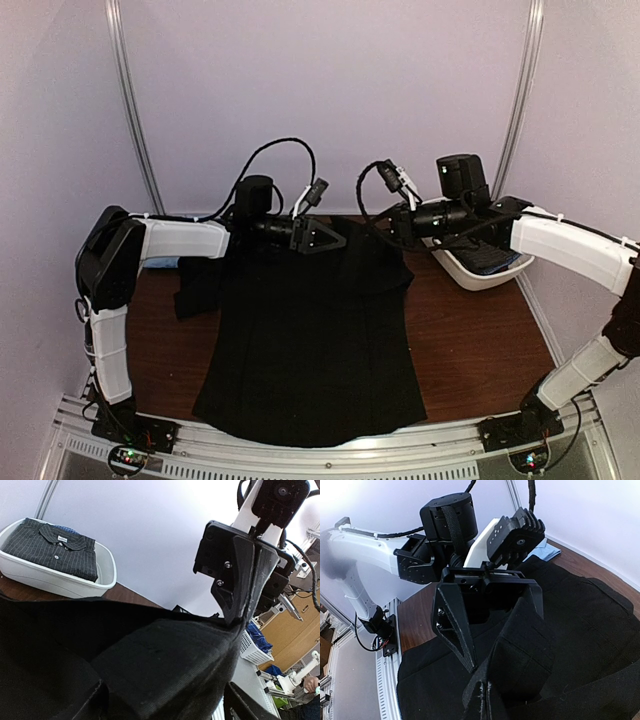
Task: Fold and stack the long sleeve shirts
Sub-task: Pass from the right arm to the left
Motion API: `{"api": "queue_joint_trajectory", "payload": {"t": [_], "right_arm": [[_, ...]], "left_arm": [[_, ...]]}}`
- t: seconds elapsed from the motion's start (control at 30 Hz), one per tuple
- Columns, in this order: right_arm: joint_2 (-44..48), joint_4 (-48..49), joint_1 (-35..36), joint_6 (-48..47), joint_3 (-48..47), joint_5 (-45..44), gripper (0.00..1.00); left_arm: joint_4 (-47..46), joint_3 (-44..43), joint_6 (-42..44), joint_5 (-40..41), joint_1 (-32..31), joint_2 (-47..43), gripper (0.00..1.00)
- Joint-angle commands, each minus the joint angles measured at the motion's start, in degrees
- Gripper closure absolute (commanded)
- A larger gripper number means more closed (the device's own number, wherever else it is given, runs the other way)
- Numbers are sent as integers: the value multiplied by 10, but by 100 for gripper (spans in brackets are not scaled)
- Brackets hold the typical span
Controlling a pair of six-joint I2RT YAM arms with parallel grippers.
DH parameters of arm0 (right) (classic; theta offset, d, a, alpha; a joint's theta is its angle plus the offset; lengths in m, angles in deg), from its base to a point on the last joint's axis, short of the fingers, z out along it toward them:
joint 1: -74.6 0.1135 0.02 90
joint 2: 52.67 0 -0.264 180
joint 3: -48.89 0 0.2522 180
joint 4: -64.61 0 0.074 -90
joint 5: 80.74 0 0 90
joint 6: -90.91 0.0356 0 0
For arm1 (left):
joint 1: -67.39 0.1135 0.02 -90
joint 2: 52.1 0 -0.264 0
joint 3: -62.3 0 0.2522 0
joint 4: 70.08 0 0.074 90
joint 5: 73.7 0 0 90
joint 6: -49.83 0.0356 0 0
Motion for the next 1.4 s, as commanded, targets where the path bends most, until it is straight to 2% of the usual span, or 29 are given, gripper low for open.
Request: {"api": "queue_joint_trajectory", "payload": {"t": [0.0, 0.57, 0.7, 0.93, 1.17, 1.37], "right_arm": [[22, 11, 3, -12, 10, 14, 100], [38, 22, 1, -14, 19, 31, 100], [33, 13, -1, -19, 17, 3, 100], [8, -1, -15, -11, 20, -66, 100], [-11, -6, -21, -7, 21, -96, 100], [-20, -11, -22, -6, 20, -127, 100]], "left_arm": [[-32, -14, 3, -23, -4, 14, 21], [-29, -17, 4, -37, -6, 35, 22], [-38, -21, -7, -46, -10, 36, 26], [-42, -13, -12, -52, -17, 25, 47], [-47, 11, -19, -40, -17, 6, 65], [-43, 16, -24, -25, -17, 0, 89]]}}
